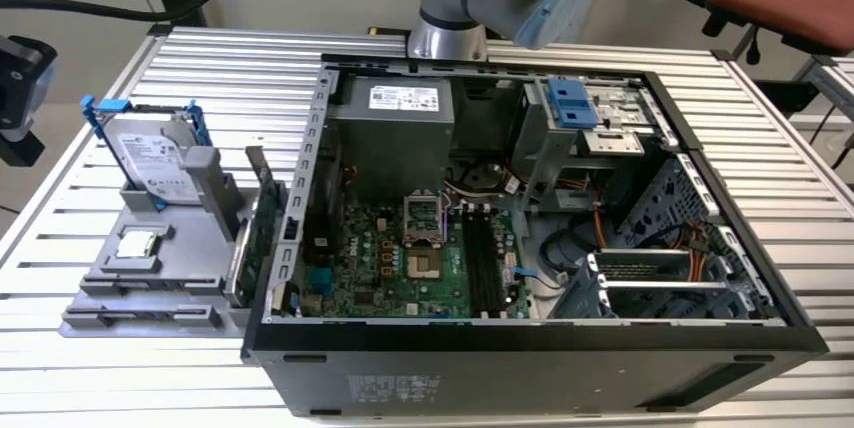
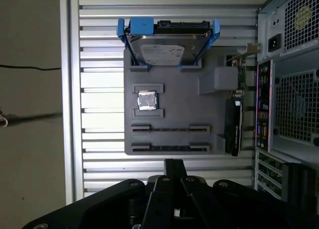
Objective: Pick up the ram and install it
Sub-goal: 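Pick up the ram and move it above insertion slot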
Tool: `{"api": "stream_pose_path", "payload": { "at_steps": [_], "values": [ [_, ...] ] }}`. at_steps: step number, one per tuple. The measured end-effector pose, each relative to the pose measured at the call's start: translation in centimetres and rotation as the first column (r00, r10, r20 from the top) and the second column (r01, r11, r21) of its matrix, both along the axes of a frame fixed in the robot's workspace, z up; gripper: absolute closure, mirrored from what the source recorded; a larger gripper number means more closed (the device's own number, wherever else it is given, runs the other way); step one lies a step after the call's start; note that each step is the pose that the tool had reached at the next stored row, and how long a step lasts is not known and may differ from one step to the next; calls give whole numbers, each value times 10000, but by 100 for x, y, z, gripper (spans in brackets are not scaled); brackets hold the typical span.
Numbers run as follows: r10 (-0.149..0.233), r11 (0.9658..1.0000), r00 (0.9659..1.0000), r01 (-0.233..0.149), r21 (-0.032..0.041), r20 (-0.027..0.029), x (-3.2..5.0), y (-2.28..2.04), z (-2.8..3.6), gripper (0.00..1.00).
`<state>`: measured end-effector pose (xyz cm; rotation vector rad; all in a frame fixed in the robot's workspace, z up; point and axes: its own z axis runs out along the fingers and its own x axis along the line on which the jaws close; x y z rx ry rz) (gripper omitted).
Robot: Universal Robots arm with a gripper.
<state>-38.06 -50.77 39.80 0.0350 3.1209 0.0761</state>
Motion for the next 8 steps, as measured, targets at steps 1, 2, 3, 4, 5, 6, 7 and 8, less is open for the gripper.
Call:
{"api": "stream_pose_path", "payload": {
  "at_steps": [1,2,3,4,5,6,7,8],
  "values": [
    [79,10000,10000,-79,-1,0,0,0,0,100],
    [189,9998,9998,-189,-1,-1,0,0,1,100],
    [325,9995,9995,-325,-1,0,0,0,1,100],
    [495,9988,9988,-495,0,0,0,0,0,100],
    [679,9977,9977,-679,0,0,0,0,0,100],
    [853,9964,9964,-853,0,0,0,0,0,100],
    [1043,9945,9945,-1043,0,0,0,0,0,100],
    [1210,9927,9927,-1210,-1,-1,0,0,1,100]
  ]
}}
